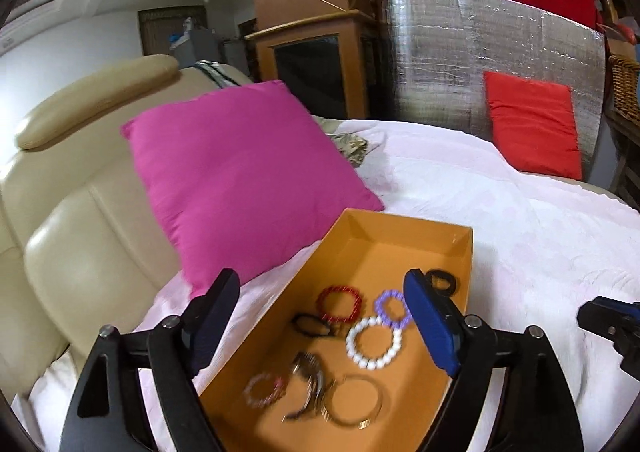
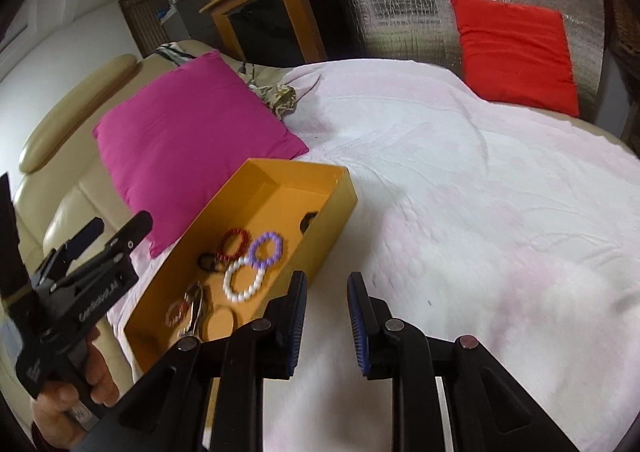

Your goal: Organize jewelry

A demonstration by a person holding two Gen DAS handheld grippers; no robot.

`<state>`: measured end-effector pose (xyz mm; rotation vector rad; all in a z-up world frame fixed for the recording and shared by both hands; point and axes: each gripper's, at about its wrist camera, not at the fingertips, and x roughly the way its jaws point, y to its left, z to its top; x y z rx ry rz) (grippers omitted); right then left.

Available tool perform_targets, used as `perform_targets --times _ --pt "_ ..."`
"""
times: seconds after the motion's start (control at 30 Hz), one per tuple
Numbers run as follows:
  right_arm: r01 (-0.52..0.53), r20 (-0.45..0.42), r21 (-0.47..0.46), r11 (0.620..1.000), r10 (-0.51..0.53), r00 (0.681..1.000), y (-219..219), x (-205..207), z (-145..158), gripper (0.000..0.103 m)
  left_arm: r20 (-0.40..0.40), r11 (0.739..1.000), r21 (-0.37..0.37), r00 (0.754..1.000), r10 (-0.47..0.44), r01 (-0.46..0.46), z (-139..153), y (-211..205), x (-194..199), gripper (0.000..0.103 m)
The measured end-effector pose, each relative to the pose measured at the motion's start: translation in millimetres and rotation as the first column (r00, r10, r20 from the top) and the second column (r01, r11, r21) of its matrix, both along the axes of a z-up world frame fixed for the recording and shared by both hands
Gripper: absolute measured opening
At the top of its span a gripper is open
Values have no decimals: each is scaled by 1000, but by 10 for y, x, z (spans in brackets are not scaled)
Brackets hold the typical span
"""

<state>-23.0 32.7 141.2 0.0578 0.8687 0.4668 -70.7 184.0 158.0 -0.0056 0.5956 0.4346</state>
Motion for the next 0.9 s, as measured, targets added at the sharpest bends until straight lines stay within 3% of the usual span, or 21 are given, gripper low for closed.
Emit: perform_targets --times 0.2,0.3,0.43,0.53,0.73,0.83,0.9 --pt "-60 52 2 998 60 997 -69 -637 168 24 -9 992 32 992 123 -122 156 -128 -665 90" --pt "-93 76 9 996 92 993 -53 -935 243 24 -16 993 15 992 121 -121 234 -137 -957 90" --pt "-121 78 28 992 118 990 -23 -1230 247 25 -86 994 11 990 109 -108 282 -140 -1189 90" --pt "-143 77 23 989 141 987 55 -1328 211 25 -58 994 28 993 107 -106 312 -143 -1344 90" --pt "-173 55 46 984 170 984 183 -1355 154 25 -10 991 -38 992 127 -128 366 -16 -1500 90" --pt "-165 64 51 985 162 985 127 -1334 155 25 35 993 11 993 113 -113 386 -159 -1506 90" --pt "-124 75 67 990 119 990 -47 -1273 162 25 17 998 21 998 57 -58 347 -385 -1378 90"
